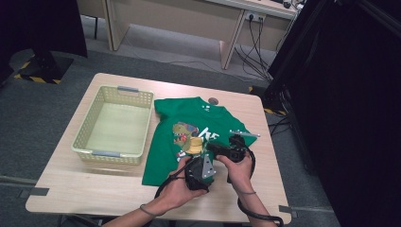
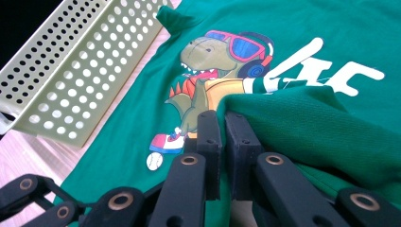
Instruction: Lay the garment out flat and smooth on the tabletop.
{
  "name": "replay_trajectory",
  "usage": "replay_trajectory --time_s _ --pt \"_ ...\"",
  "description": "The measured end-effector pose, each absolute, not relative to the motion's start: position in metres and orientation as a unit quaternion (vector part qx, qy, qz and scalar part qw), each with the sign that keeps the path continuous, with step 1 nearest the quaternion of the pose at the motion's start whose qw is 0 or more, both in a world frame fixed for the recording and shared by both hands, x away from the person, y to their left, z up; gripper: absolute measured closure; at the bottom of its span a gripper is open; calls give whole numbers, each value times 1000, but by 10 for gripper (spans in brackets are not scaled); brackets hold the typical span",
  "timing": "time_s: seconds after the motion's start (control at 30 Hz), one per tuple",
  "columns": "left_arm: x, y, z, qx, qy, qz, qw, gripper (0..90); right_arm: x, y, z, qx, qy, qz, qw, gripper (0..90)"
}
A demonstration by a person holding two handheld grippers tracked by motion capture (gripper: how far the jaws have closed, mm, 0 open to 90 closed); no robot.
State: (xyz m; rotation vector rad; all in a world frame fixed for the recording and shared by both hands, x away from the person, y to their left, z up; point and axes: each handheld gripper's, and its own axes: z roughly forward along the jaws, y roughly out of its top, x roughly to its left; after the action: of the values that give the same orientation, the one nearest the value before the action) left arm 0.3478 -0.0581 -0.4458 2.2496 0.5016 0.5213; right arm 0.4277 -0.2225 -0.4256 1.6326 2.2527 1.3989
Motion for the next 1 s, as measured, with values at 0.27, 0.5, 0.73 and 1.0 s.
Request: replay_trajectory --time_s 0.27,0.5,0.73,1.0 --pt "354 -61 -450 879 214 224 363 239 427 -219 -426 528 720 449 14 841" --pt "350 -63 -452 881 217 207 366 229 428 -218 -427 537 718 443 16 837" --pt "343 -68 -454 883 203 207 369 202 429 -219 -428 542 712 446 17 833" --pt "340 -69 -461 886 196 221 357 200 430 -219 -427 546 709 446 18 828"
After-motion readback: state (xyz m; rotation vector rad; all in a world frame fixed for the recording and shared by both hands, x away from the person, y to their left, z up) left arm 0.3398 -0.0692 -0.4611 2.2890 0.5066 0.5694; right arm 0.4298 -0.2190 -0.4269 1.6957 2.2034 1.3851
